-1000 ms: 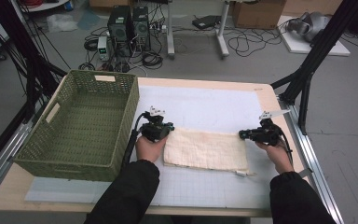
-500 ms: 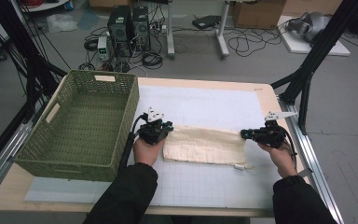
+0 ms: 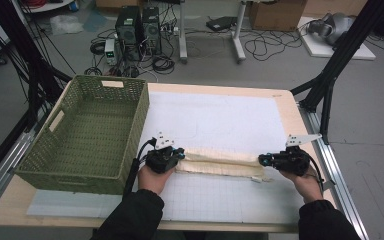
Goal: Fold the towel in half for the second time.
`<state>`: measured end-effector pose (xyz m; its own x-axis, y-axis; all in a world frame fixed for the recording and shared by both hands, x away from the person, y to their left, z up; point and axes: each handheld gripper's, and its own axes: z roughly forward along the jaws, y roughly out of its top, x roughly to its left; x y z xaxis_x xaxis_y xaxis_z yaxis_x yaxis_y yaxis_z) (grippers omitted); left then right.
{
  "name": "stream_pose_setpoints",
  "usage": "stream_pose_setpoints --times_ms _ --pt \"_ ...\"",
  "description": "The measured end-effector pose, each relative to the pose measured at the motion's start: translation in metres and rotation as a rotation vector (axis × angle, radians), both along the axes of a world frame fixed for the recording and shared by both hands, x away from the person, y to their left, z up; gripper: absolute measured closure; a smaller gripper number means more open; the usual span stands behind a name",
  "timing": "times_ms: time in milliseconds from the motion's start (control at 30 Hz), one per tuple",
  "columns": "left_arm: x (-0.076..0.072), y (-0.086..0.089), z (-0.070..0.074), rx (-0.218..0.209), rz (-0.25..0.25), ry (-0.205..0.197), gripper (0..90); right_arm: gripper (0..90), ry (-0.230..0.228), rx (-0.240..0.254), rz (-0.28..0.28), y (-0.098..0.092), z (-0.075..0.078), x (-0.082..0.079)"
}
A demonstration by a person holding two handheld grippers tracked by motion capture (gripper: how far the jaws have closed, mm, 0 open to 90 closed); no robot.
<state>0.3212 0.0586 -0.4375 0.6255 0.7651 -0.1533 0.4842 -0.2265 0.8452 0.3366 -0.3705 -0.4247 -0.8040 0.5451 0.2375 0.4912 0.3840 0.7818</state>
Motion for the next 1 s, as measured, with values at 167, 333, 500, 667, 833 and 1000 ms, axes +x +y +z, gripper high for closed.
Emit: stream_pose_setpoints --times_ms 167,333,500,667,833,1000 --pt "-0.010 0.003 -0.004 0.024 -0.035 0.042 83.8 79.5 0.040 -0.032 0.021 0.001 -0.010 -0.010" --pt "-0.011 0.007 0.004 -0.026 -0.042 0.048 68.3 64.6 0.028 0.003 0.001 -0.003 -0.008 -0.012" --pt "-0.009 0.005 0.021 -0.061 -0.044 0.006 61.8 57.9 -0.011 0.038 -0.025 -0.006 0.007 -0.011" --pt "-0.001 -0.003 0.019 -0.034 -0.043 0.035 73.1 67.5 -0.015 0.060 -0.024 0.002 0.010 -0.004" --pt "-0.001 -0.010 0.007 0.061 -0.084 0.102 86.9 80.3 0.050 0.016 0.025 0.017 0.000 0.000" --pt "-0.005 -0.007 0.001 0.104 -0.093 0.117 86.5 81.1 0.089 -0.046 0.071 0.024 -0.015 -0.004"
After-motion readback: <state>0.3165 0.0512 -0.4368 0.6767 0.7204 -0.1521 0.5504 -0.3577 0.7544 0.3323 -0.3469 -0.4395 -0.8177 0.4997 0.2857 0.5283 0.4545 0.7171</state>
